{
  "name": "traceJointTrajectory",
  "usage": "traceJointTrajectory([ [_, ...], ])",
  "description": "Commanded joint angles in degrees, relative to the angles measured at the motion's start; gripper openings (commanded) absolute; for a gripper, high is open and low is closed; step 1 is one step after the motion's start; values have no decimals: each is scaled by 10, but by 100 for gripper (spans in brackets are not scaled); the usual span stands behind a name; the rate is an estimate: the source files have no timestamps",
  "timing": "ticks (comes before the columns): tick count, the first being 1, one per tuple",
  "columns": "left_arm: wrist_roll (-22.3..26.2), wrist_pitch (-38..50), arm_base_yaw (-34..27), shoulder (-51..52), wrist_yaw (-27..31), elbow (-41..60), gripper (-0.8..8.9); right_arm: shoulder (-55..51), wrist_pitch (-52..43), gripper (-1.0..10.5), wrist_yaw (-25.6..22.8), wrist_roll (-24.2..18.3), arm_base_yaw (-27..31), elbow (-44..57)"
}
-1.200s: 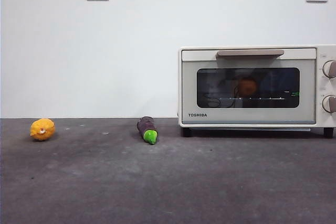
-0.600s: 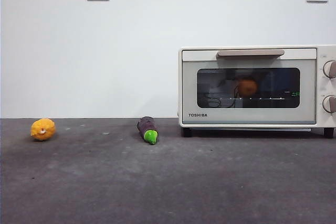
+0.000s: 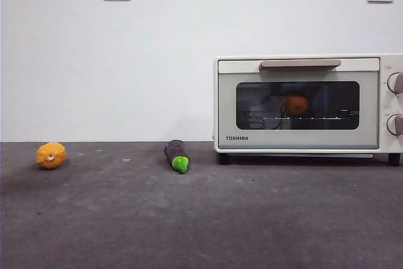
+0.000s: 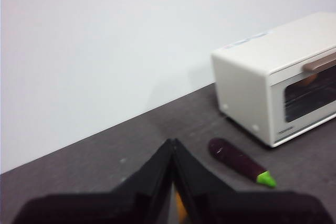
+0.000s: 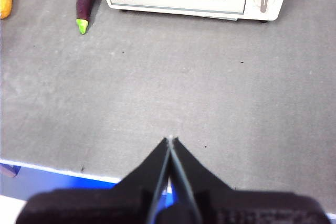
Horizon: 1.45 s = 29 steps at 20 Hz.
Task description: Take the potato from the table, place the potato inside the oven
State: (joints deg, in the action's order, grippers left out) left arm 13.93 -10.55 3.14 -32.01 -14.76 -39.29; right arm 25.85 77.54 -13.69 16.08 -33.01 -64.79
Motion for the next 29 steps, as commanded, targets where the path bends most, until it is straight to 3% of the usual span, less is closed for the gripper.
traceJointTrajectory([
  [1,-3,32,-18,28,-2,63,-4,-2,10,1,-2,4,-1,3],
  [6,-34,66,-31,85,0,176,-4,-2,10,1,-2,4,-1,3],
  [11,-122,97,-45,178,76,273,-4,-2,10,1,-2,4,-1,3],
  [17,-125,88,-47,266,75,352,-4,-2,10,1,-2,4,-1,3],
  [21,-130,68,-47,305,104,371,-4,-2,10,1,-2,4,-1,3],
  [29,-132,46,-47,318,120,380,-4,-2,10,1,-2,4,-1,3],
])
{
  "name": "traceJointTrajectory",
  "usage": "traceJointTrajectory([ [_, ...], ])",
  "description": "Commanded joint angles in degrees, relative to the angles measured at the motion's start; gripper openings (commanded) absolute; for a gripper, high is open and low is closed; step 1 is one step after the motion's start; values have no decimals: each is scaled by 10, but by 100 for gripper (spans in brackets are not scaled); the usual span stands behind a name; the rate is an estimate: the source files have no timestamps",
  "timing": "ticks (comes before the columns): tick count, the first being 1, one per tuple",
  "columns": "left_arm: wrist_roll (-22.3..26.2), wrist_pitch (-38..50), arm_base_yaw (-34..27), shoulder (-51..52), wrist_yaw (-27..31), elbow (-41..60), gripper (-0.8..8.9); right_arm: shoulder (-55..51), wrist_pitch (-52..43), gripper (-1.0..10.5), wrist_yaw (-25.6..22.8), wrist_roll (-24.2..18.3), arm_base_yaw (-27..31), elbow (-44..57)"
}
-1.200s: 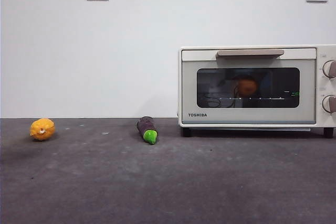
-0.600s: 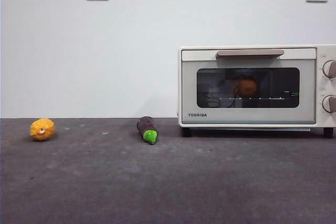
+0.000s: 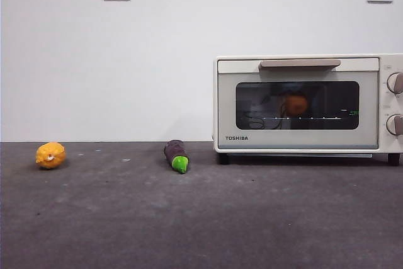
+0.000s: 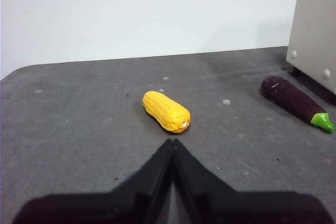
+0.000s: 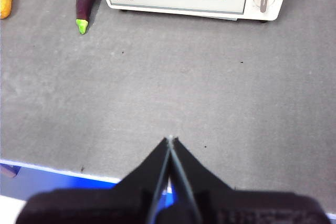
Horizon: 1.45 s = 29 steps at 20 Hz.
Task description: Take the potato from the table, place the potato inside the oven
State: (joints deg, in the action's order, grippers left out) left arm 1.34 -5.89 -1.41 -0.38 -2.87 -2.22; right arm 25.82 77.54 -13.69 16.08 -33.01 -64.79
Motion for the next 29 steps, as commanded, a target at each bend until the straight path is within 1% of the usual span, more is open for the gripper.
traceJointTrajectory([
  [1,-6,-3,-2,2,2,10,-4,-2,10,1,-2,4,-1,3],
  [4,-13,-6,-2,2,26,17,-4,-2,10,1,-2,4,-1,3],
  [8,-13,-39,-2,2,59,17,-4,-2,10,1,-2,4,-1,3],
  [16,-13,-39,-2,2,57,17,-4,-2,10,1,-2,4,-1,3],
  [19,-18,-35,-2,2,38,17,-4,-2,10,1,-2,4,-1,3],
  [29,-18,-36,-2,-4,40,17,-4,-2,10,1,-2,4,-1,3],
])
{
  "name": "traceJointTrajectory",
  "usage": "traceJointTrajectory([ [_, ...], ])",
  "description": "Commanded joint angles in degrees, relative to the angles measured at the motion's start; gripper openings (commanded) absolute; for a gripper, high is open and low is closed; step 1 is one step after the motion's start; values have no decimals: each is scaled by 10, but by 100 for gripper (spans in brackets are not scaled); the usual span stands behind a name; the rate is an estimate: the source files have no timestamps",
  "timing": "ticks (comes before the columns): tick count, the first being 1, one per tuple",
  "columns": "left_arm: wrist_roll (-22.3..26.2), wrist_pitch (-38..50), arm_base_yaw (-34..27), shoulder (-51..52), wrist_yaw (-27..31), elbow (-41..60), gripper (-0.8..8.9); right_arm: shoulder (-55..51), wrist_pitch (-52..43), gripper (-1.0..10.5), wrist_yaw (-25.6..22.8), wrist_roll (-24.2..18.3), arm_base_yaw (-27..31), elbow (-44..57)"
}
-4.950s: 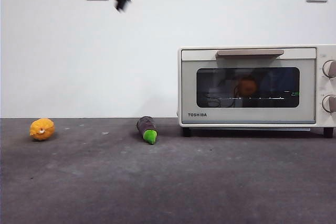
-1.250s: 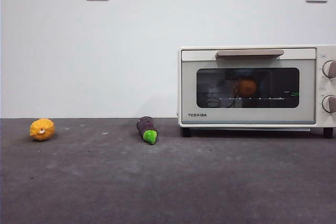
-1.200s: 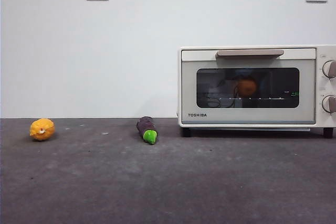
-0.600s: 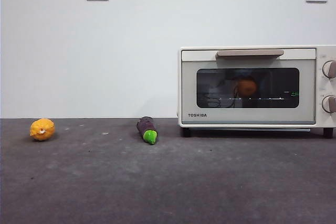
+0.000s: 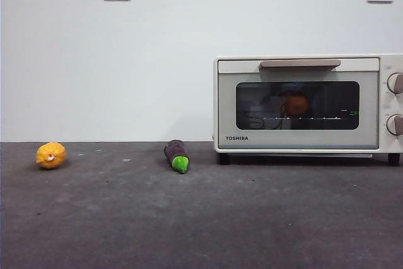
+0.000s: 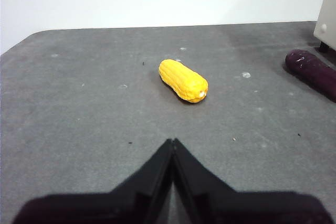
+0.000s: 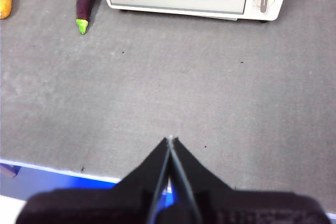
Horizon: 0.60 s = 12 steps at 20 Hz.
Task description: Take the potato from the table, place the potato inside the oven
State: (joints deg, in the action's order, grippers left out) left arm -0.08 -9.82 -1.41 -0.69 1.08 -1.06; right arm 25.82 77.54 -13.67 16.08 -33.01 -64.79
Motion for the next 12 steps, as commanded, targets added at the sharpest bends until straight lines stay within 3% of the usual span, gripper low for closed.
traceJointTrajectory([
  [1,-4,4,-2,-1,0,6,-4,-2,10,1,-3,4,-1,3],
  [8,-4,4,-2,-1,0,6,-4,-2,10,1,-2,3,2,3],
  [12,-4,4,-2,-2,0,6,-4,-3,-14,1,-36,-110,40,4],
])
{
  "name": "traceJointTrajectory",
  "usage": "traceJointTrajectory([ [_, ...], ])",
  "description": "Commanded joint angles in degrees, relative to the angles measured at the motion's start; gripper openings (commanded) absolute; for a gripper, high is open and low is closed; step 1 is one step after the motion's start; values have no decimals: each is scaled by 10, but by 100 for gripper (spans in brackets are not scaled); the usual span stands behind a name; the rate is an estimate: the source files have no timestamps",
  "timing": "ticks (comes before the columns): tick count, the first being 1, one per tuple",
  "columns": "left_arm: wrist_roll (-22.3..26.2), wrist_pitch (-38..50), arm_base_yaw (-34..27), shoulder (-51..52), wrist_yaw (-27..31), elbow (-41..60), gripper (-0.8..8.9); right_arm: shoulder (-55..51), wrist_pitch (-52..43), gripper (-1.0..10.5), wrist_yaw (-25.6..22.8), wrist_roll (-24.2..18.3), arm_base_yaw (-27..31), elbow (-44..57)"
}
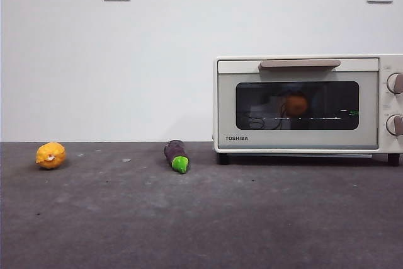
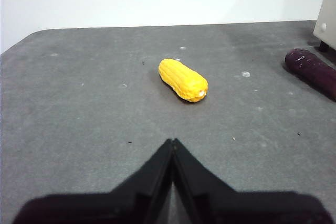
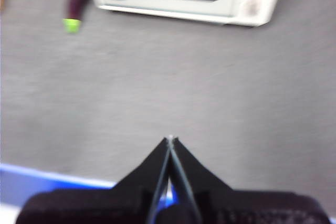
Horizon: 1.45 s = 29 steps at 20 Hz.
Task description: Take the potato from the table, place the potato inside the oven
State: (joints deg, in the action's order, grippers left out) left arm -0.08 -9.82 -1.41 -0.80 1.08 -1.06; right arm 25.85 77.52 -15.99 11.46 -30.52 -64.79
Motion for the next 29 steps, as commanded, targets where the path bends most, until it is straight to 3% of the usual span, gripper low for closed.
traceJointTrajectory([
  [1,-4,4,-2,0,0,6,-4,-3,-38,1,-13,-97,30,5],
  [3,-4,4,-2,-1,0,6,-4,-5,-127,1,22,-169,68,21],
  [5,-4,4,-2,-1,0,6,-4,-11,-231,1,99,-214,112,55],
  [10,-4,4,-2,-1,0,6,-4,-59,-471,1,245,-226,220,219],
  [17,-4,4,-2,-1,0,6,-4,-142,-570,1,250,-239,280,391],
  [21,-4,4,-2,-1,0,6,-4,-163,-592,1,250,-257,280,446],
  [29,-4,4,-2,-1,0,6,-4,-199,-668,1,255,-250,280,535],
])
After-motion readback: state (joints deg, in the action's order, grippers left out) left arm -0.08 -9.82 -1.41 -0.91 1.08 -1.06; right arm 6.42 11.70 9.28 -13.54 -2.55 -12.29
